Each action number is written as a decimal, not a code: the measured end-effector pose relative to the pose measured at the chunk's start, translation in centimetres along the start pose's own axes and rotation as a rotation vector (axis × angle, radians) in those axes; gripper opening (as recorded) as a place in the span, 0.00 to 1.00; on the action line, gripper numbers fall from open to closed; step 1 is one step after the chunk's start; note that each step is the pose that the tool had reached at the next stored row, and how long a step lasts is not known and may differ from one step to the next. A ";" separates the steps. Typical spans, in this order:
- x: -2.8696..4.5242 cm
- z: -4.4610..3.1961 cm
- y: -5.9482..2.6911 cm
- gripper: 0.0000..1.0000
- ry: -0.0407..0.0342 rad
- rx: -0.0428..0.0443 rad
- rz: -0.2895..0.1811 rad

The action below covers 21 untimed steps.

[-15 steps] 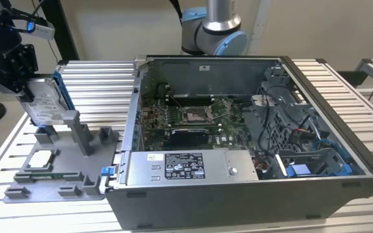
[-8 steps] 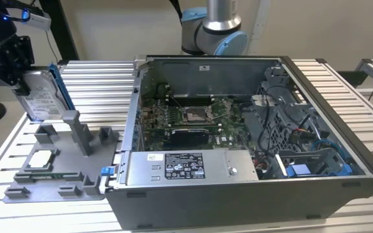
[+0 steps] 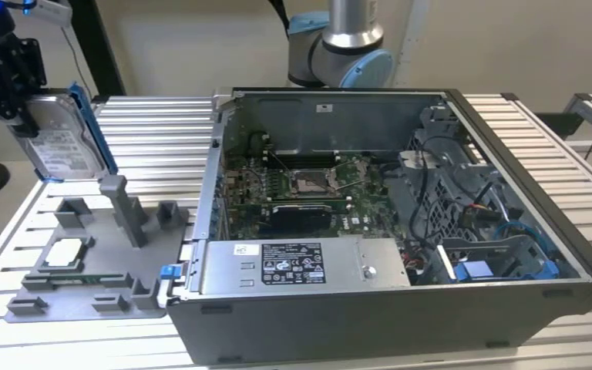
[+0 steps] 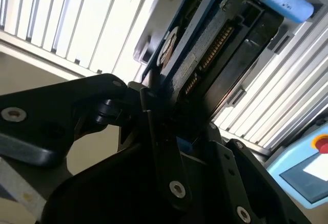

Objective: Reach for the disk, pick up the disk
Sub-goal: 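Pick up the disk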

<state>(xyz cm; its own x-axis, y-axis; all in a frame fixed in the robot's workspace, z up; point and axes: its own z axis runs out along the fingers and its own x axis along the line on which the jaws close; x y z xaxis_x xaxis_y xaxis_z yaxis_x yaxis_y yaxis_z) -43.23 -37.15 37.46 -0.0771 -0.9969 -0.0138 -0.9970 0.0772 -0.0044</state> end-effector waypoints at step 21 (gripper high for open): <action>-0.09 -6.43 -0.03 0.00 0.0000 0.0000 0.000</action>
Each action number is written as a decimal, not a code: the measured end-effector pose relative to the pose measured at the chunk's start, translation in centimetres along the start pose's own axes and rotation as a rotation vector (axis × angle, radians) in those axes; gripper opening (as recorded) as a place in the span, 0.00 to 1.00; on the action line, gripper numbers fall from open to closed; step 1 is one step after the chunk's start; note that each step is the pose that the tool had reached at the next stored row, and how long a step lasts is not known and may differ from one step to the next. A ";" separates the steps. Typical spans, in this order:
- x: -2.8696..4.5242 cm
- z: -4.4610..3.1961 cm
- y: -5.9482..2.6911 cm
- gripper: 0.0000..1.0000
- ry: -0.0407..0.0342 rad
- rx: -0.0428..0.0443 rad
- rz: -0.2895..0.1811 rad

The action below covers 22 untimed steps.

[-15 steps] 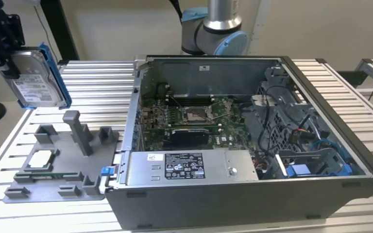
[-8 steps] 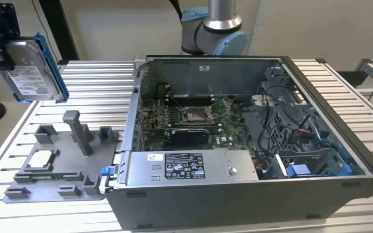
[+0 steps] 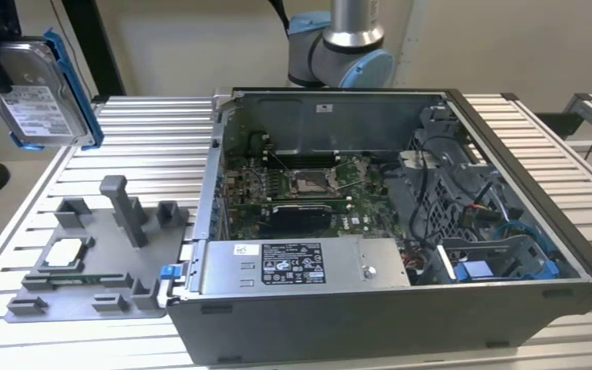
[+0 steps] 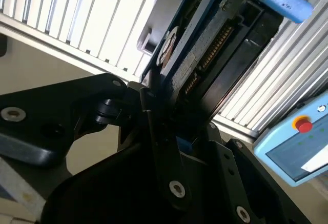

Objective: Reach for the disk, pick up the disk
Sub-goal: 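Pick up the disk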

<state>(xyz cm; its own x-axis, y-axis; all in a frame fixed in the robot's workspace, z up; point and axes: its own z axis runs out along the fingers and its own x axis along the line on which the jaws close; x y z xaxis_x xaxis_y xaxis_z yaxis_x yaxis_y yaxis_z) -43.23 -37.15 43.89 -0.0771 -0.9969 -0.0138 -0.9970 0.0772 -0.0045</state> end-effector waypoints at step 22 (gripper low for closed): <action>-0.13 -9.48 -0.04 0.00 0.0001 -0.0002 0.000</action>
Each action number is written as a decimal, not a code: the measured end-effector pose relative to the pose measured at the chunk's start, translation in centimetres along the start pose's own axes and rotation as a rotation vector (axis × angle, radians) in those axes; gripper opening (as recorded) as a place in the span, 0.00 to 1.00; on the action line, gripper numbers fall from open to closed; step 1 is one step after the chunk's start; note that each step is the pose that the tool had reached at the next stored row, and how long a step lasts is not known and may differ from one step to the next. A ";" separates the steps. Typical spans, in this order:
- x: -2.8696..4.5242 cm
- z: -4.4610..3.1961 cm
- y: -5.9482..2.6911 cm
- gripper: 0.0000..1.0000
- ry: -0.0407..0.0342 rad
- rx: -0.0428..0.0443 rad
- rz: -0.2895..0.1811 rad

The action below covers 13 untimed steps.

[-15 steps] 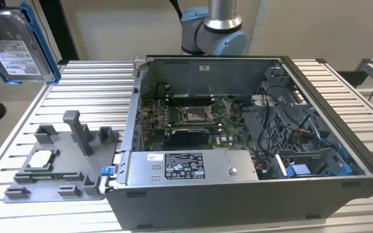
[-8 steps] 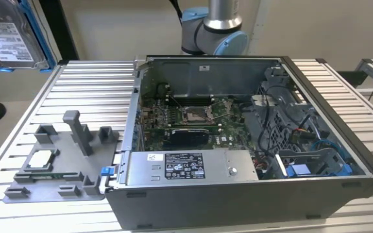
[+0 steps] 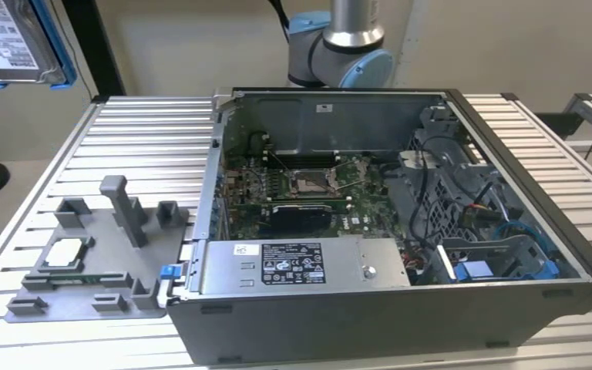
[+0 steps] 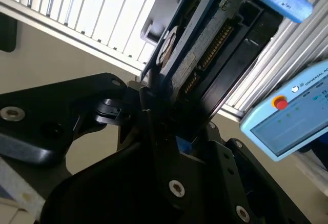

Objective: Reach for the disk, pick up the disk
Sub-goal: 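Pick up the disk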

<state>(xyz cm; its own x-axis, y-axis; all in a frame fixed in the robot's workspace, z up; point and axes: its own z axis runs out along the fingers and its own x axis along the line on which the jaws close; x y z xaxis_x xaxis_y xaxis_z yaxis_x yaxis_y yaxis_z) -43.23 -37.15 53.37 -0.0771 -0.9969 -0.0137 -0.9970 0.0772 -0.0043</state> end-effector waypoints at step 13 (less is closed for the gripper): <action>-0.01 -0.44 -0.20 0.00 -0.0004 0.0010 0.000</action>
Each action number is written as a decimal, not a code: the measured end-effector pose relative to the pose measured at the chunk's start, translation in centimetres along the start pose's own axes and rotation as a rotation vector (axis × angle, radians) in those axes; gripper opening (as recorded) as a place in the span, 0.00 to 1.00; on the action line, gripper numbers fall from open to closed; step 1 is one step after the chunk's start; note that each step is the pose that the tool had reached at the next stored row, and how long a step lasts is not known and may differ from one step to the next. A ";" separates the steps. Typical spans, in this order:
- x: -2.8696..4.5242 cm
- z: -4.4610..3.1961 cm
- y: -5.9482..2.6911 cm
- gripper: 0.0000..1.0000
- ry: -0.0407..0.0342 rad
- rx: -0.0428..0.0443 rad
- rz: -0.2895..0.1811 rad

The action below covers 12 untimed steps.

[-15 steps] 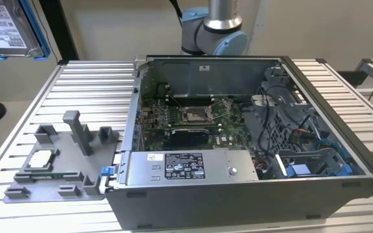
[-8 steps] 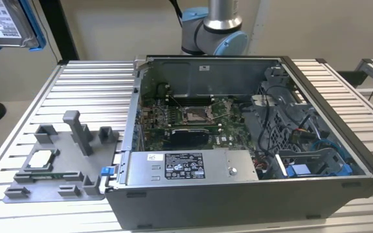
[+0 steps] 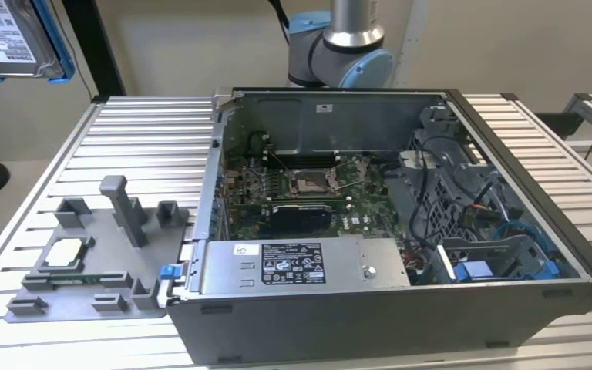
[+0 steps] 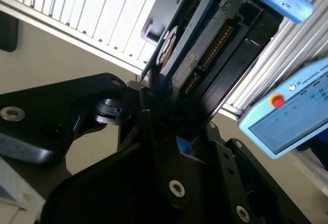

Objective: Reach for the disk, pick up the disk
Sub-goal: 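Pick up the disk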

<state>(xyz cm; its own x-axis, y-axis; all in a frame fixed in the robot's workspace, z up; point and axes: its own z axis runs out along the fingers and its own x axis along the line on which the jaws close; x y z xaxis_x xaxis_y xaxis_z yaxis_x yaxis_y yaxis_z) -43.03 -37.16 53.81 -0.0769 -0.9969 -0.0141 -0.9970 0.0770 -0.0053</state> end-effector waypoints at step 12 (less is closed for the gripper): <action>-0.20 0.70 -2.65 0.00 0.0000 0.0000 0.000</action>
<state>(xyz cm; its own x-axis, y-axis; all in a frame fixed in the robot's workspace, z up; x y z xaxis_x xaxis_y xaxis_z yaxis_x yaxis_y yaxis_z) -40.36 -37.15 53.13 -0.0771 -0.9969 -0.0141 -0.9970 0.0772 -0.0053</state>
